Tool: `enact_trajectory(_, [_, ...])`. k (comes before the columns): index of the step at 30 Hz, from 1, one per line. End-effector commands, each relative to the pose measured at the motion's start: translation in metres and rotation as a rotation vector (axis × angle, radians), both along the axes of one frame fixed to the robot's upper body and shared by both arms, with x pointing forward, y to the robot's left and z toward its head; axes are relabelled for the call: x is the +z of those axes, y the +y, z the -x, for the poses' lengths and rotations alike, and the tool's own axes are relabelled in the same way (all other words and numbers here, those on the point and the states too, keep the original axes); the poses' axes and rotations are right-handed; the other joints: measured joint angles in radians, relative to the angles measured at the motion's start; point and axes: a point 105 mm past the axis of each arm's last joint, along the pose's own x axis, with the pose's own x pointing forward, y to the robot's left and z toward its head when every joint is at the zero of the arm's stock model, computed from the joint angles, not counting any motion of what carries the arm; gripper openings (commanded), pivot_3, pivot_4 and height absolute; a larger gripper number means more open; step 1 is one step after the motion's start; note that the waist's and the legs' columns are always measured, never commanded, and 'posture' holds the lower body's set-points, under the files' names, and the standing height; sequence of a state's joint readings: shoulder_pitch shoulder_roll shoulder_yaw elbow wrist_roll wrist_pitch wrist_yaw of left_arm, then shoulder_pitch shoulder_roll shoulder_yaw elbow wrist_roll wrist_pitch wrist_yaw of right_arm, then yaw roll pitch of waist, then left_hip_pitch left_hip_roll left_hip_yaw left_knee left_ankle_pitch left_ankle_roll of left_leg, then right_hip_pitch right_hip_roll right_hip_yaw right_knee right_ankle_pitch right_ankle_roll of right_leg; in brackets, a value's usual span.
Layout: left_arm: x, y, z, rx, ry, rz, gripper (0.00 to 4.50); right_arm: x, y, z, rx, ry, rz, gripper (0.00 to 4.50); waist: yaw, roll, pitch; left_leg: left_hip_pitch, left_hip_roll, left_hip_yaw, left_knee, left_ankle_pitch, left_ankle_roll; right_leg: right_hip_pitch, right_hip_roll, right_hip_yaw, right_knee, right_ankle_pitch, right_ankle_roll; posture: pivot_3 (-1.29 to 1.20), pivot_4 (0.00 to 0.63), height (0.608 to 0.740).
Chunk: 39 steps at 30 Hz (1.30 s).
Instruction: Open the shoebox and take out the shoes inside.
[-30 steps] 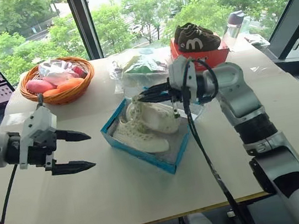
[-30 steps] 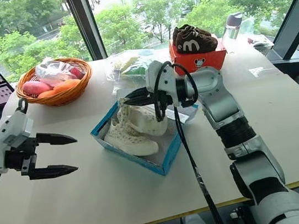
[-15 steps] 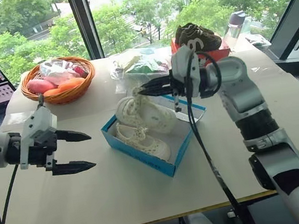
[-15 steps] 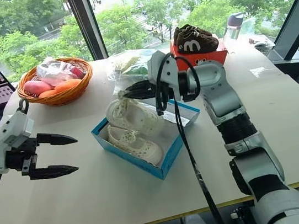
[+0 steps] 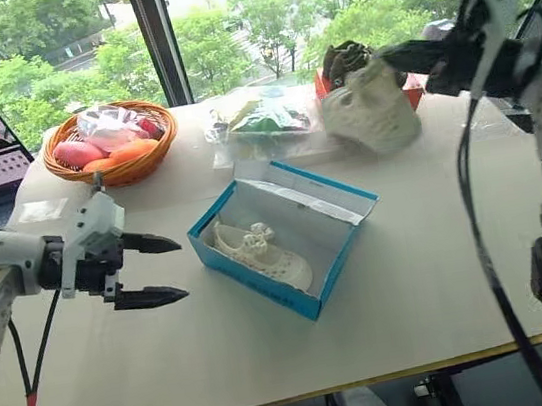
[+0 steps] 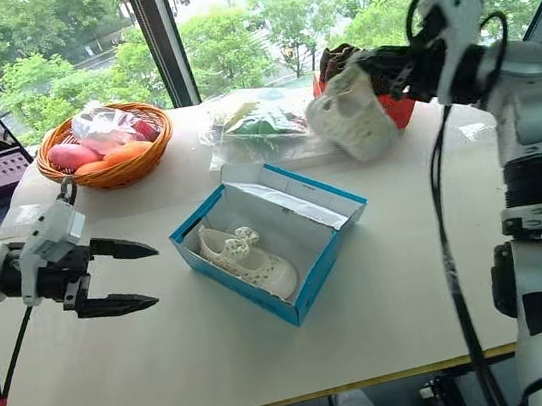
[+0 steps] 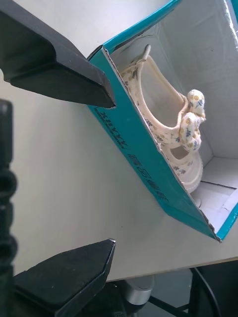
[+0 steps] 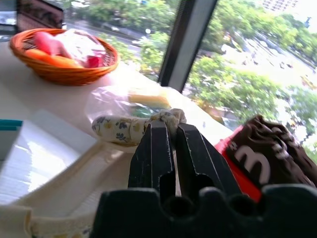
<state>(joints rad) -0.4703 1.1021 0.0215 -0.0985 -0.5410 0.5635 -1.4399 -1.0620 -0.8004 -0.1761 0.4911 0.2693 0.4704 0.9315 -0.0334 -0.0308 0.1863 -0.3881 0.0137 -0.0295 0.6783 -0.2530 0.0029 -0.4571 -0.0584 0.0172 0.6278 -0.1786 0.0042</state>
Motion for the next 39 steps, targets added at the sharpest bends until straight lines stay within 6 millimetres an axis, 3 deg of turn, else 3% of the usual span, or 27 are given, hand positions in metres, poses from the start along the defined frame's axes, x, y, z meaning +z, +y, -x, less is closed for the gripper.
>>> enact_trajectory(1, [0.007,-0.005,-0.006,-0.041,-0.044,-0.013,4.5,-0.006,-0.029,0.007,-0.083,-0.007,-0.079,0.04,-0.006,0.0,0.0,0.0,0.0,0.0,0.0,0.0,0.0,0.0,0.0,0.0,0.0,0.0,0.0,0.0,0.15,0.74])
enact_trajectory(5, [0.009,-0.008,-0.011,-0.063,-0.047,-0.012,4.5,-0.038,-0.048,0.013,-0.067,0.057,-0.161,0.04,-0.015,0.0,0.0,0.0,0.0,0.002,0.0,0.0,0.0,0.0,0.0,0.002,0.0,0.0,0.0,0.0,0.15,0.74])
enact_trajectory(8, [0.007,-0.008,-0.014,-0.071,-0.044,-0.018,4.5,-0.07,-0.081,0.016,-0.172,0.132,-0.216,0.04,-0.014,0.0,0.0,0.001,0.0,0.002,0.0,0.0,0.0,0.0,0.0,0.003,0.001,0.0,0.0,0.0,0.15,0.74])
enact_trajectory(11, [0.007,-0.008,-0.015,-0.079,-0.041,-0.02,4.5,-0.071,-0.1,0.026,-0.209,0.128,-0.283,0.04,-0.012,0.001,0.001,0.001,-0.001,0.002,0.001,0.0,0.0,0.0,0.0,0.003,0.001,0.0,0.0,0.0,0.15,0.74])
enact_trajectory(15, [0.007,-0.009,-0.016,-0.086,-0.042,-0.021,4.5,-0.069,-0.108,0.037,-0.213,0.146,-0.257,1.36,-0.012,0.002,0.001,0.001,-0.001,0.003,0.001,0.0,0.0,0.0,0.0,0.004,0.001,0.0,0.001,0.0,0.15,0.74])
enact_trajectory(19, [0.008,-0.01,-0.016,-0.09,-0.042,-0.021,4.5,-0.05,-0.112,0.047,-0.196,0.112,-0.218,2.69,-0.014,0.002,0.001,0.002,-0.001,0.004,0.001,0.0,0.0,0.001,0.0,0.005,0.001,-0.004,0.007,0.0,0.15,0.74])
enact_trajectory(23, [0.008,-0.009,-0.015,-0.088,-0.043,-0.022,4.5,-0.029,-0.102,0.048,-0.163,0.069,-0.14,4.09,-0.016,0.002,0.001,0.003,-0.001,0.005,0.001,0.0,0.0,0.001,0.001,0.007,0.002,-0.004,0.007,0.0,0.15,0.74])
enact_trajectory(24, [0.009,-0.009,-0.015,-0.087,-0.044,-0.022,4.5,-0.024,-0.092,0.046,-0.128,0.059,-0.128,4.46,-0.016,0.002,0.001,0.004,-0.001,0.005,0.001,0.0,0.0,0.001,0.001,0.008,0.002,-0.004,0.007,0.0,0.15,0.74])
enact_trajectory(26, [0.009,-0.008,-0.014,-0.084,-0.044,-0.022,4.5,-0.017,-0.077,0.044,-0.077,0.048,-0.113,4.49,-0.019,0.002,0.001,0.005,-0.001,0.006,0.001,0.0,0.0,0.001,0.001,0.009,0.002,-0.004,0.007,0.0,0.15,0.74])
enact_trajectory(29, [0.01,-0.007,-0.011,-0.079,-0.043,-0.02,4.5,-0.022,-0.013,0.043,0.117,0.045,0.11,4.49,-0.024,0.002,0.001,0.004,0.0,0.006,0.001,0.0,0.0,0.001,0.002,0.01,0.002,-0.004,0.007,0.0,0.15,0.74])
enact_trajectory(30, [0.01,-0.006,-0.01,-0.075,-0.041,-0.02,4.5,-0.024,0.022,0.047,0.246,0.04,0.162,4.49,-0.029,0.002,0.001,0.004,0.0,0.006,0.001,0.0,0.0,0.001,0.002,0.01,0.002,-0.004,0.007,0.0,0.15,0.74])
enact_trajectory(31, [0.01,-0.005,-0.009,-0.071,-0.04,-0.022,4.5,-0.023,0.051,0.054,0.369,0.037,0.176,4.49,-0.035,0.002,0.001,0.004,0.001,0.006,0.001,0.0,0.0,0.001,0.003,0.01,0.002,-0.004,0.007,0.0,0.15,0.74])
enact_trajectory(34, [0.01,-0.004,-0.009,-0.06,-0.043,-0.023,4.5,-0.022,0.114,0.07,0.615,0.042,0.179,4.49,-0.037,0.003,0.002,0.005,0.001,0.006,0.001,0.0,0.0,0.001,0.003,0.011,0.004,-0.004,0.007,0.0,0.15,0.74])
enact_trajectory(36, [0.01,-0.004,-0.007,-0.056,-0.045,-0.021,4.5,-0.027,0.14,0.073,0.689,0.077,0.171,4.49,-0.033,0.003,0.002,0.005,0.001,0.006,0.001,0.0,0.0,0.0,0.003,0.011,0.004,-0.004,0.007,0.0,0.15,0.74])
enact_trajectory(39, [0.009,-0.004,-0.006,-0.045,-0.044,-0.017,4.5,-0.052,0.16,0.075,0.762,0.133,0.266,4.49,-0.015,0.002,0.001,0.003,0.001,0.006,0.002,0.0,0.0,0.0,0.002,0.009,0.002,-0.004,0.007,0.0,0.15,0.74])
